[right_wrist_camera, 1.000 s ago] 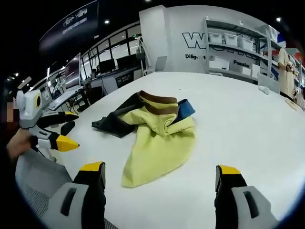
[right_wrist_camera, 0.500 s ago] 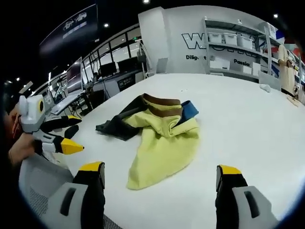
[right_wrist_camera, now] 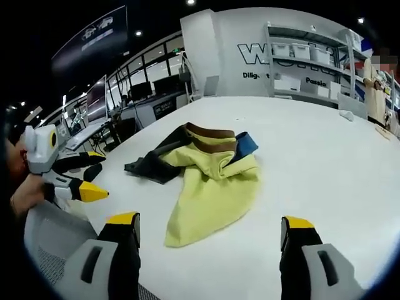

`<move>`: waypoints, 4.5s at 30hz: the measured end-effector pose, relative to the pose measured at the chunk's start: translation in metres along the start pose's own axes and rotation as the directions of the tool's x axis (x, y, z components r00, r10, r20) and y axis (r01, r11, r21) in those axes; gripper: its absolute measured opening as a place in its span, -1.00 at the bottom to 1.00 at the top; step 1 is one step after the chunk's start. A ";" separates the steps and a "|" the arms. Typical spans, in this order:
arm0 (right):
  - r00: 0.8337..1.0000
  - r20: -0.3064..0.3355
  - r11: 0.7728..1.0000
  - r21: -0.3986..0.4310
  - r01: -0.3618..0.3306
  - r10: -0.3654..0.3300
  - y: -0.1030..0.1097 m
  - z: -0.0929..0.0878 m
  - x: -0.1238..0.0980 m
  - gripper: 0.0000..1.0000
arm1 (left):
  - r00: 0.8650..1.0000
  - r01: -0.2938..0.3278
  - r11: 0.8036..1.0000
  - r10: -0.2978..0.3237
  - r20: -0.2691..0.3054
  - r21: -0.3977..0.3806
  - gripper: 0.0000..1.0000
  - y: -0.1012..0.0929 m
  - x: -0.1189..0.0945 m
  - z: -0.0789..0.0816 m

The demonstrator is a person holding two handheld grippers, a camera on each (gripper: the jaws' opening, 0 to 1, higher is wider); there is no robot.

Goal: Fold the garment on the visible template until the final outline fits inside the template.

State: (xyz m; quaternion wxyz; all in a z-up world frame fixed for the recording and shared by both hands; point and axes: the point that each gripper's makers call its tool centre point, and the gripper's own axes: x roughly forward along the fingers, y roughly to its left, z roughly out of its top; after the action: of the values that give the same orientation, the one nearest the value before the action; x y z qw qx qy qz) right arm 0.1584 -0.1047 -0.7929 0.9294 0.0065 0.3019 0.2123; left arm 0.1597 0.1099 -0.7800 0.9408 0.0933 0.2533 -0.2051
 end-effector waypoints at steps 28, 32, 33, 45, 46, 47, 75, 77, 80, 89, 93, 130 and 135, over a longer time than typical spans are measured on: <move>0.999 0.044 1.000 0.015 -0.021 0.020 -0.007 0.018 -0.005 0.62 | 0.999 -0.012 1.000 0.012 0.039 -0.001 0.58 0.009 -0.001 0.013; 0.999 0.028 1.000 0.009 -0.017 0.017 -0.007 0.017 -0.004 0.64 | 0.999 0.008 1.000 -0.008 0.036 -0.016 0.57 0.007 0.000 0.013; 1.000 0.025 1.000 0.002 -0.019 0.019 -0.007 0.017 -0.005 0.64 | 0.999 0.010 1.000 -0.009 0.033 -0.012 0.57 0.007 0.001 0.013; 0.999 -0.008 0.998 -0.029 -0.051 0.051 -0.007 0.028 -0.004 0.66 | 0.995 0.095 0.995 -0.095 0.028 0.008 0.54 0.014 0.009 0.030; 0.998 -0.001 0.998 -0.034 -0.060 0.060 -0.007 0.032 -0.004 0.64 | 0.995 0.094 0.995 -0.095 0.030 0.025 0.54 0.016 0.010 0.032; 0.997 0.012 0.996 -0.041 -0.073 0.074 -0.005 0.038 -0.004 0.63 | 0.996 0.088 0.996 -0.089 0.027 0.032 0.54 0.017 0.011 0.032; 0.997 -0.040 0.986 -0.151 -0.078 0.073 -0.041 0.056 0.077 0.34 | 0.988 0.157 0.980 -0.155 -0.026 0.119 0.31 0.044 0.080 0.011; 0.996 -0.060 0.986 -0.146 -0.075 0.066 -0.043 0.049 0.087 0.34 | 0.986 0.161 0.980 -0.156 -0.054 0.119 0.28 0.047 0.087 0.004; 0.995 -0.090 0.984 -0.170 -0.060 0.045 -0.048 0.042 0.096 0.30 | 0.985 0.164 0.979 -0.155 -0.076 0.122 0.20 0.051 0.096 -0.002; 0.987 -0.145 0.968 -0.249 0.032 -0.070 -0.075 0.020 0.118 0.01 | 0.983 0.161 0.982 -0.151 -0.100 0.097 -0.03 0.047 0.104 -0.017; 0.987 -0.146 0.980 -0.198 0.035 -0.065 -0.075 0.012 0.122 -0.12 | 0.983 0.161 0.980 -0.148 -0.106 0.120 -0.16 0.046 0.107 -0.021; 0.993 0.062 0.982 -0.156 0.105 -0.096 -0.081 0.096 0.082 -1.00 | 0.998 0.034 0.999 -0.035 -0.053 -0.030 -0.90 0.119 0.063 0.056; 0.991 0.067 0.977 -0.175 0.124 -0.113 -0.089 0.111 0.075 -1.00 | 0.999 -0.011 1.000 0.010 -0.051 -0.022 -0.90 0.145 0.060 0.067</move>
State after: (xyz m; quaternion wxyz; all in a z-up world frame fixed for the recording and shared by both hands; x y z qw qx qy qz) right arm 0.3098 -0.1431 -0.7564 0.9454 -0.0887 0.2552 0.1824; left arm 0.2991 0.2007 -0.7434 0.9360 0.0894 0.2791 -0.1949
